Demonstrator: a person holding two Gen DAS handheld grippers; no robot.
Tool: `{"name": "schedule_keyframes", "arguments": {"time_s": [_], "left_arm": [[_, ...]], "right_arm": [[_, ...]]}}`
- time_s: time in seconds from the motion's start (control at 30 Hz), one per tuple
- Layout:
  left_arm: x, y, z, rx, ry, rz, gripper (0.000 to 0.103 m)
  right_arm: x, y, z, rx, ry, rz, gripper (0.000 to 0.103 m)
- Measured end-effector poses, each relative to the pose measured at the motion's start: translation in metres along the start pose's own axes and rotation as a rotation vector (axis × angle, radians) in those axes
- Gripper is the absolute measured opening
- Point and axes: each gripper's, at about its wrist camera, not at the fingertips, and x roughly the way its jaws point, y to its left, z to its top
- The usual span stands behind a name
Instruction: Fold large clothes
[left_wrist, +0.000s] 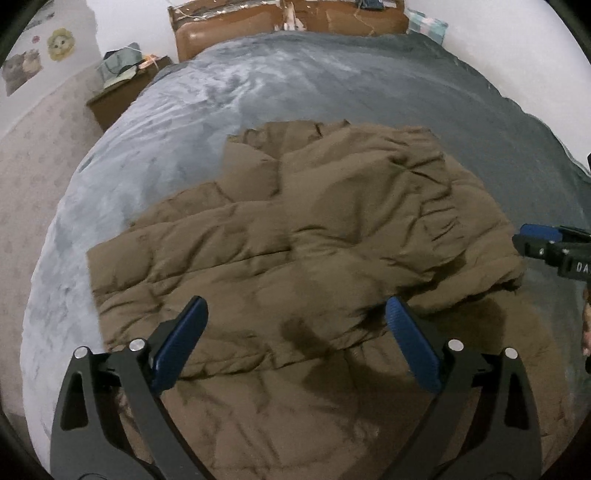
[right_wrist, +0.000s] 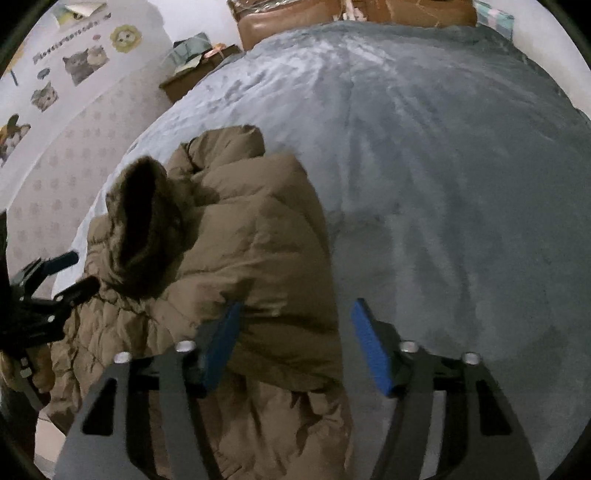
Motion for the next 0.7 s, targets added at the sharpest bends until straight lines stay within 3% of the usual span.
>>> {"name": "schedule_keyframes", "arguments": {"time_s": [0.03, 0.07, 0.1, 0.13, 0.33, 0.47, 0.7], "left_arm": [[0.008, -0.003, 0.002, 0.01, 0.02, -0.008, 0.066], [0.016, -0.005, 0.003, 0.016, 0.049, -0.024, 0.054], [0.023, -0.006, 0.004, 0.014, 0.073, -0.041, 0.029], [0.032, -0.004, 0.004, 0.005, 0.102, -0.065, 0.023], [0.043, 0.018, -0.001, -0.027, 0.095, -0.064, 0.008], [0.031, 0.046, -0.008, -0.071, 0.078, -0.066, 0.006], [0.012, 0.101, -0.027, -0.158, 0.071, -0.04, 0.0]], "right_arm": [[0.003, 0.002, -0.001, -0.004, 0.009, 0.009, 0.044], [0.006, 0.004, -0.001, -0.012, 0.015, 0.014, 0.041], [0.007, 0.007, -0.002, -0.02, 0.016, 0.011, 0.04], [0.008, 0.009, -0.002, -0.026, 0.018, 0.009, 0.039], [0.009, 0.019, -0.001, -0.054, 0.013, 0.014, 0.02], [0.009, 0.032, 0.001, -0.065, 0.0, 0.051, 0.005], [0.024, 0.077, 0.004, -0.148, 0.023, 0.052, 0.005]]}}
